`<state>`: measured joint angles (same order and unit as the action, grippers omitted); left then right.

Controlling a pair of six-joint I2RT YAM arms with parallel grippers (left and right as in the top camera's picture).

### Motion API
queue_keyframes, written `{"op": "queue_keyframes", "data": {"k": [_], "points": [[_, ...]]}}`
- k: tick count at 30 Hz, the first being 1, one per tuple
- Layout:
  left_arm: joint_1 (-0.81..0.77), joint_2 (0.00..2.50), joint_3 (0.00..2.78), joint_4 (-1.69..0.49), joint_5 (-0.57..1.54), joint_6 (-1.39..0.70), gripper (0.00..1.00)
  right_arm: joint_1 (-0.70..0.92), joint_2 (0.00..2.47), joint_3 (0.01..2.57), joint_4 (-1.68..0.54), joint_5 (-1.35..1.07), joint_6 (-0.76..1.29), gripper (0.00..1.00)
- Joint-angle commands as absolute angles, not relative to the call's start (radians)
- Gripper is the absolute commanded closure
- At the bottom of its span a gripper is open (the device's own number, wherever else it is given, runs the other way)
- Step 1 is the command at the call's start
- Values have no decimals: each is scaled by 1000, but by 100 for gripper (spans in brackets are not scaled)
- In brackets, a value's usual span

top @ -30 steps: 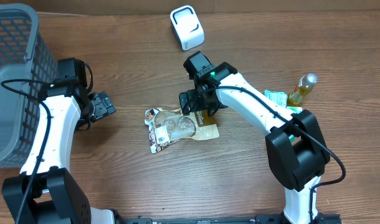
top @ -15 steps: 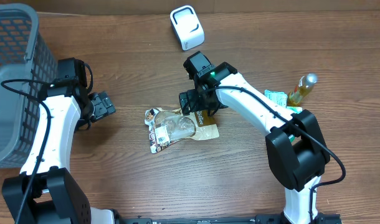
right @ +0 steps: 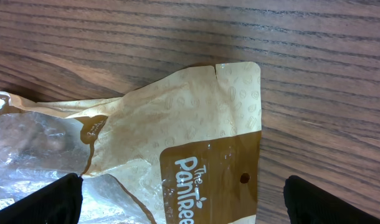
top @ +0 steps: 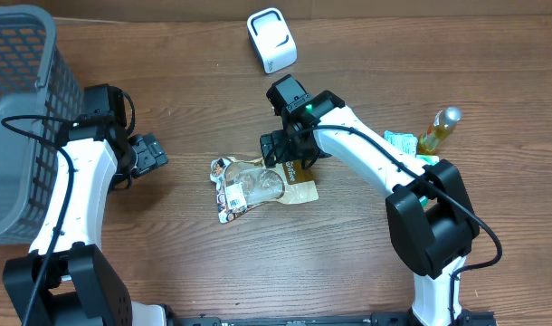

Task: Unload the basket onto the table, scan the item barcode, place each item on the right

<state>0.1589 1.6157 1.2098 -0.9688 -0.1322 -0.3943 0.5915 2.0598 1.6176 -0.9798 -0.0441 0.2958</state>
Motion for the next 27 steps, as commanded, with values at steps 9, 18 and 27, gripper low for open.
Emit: {"op": "queue_keyframes", "data": {"k": [9, 18, 27], "points": [[162, 1598, 1208, -968, -138, -408, 0, 593, 2027, 1641, -973, -35, 306, 0], [162, 1598, 1208, -968, -138, -408, 0, 582, 2027, 1641, -968, -36, 306, 0], [162, 1598, 1208, -968, -138, -408, 0, 526, 2027, 1641, -971, -68, 307, 0]]}}
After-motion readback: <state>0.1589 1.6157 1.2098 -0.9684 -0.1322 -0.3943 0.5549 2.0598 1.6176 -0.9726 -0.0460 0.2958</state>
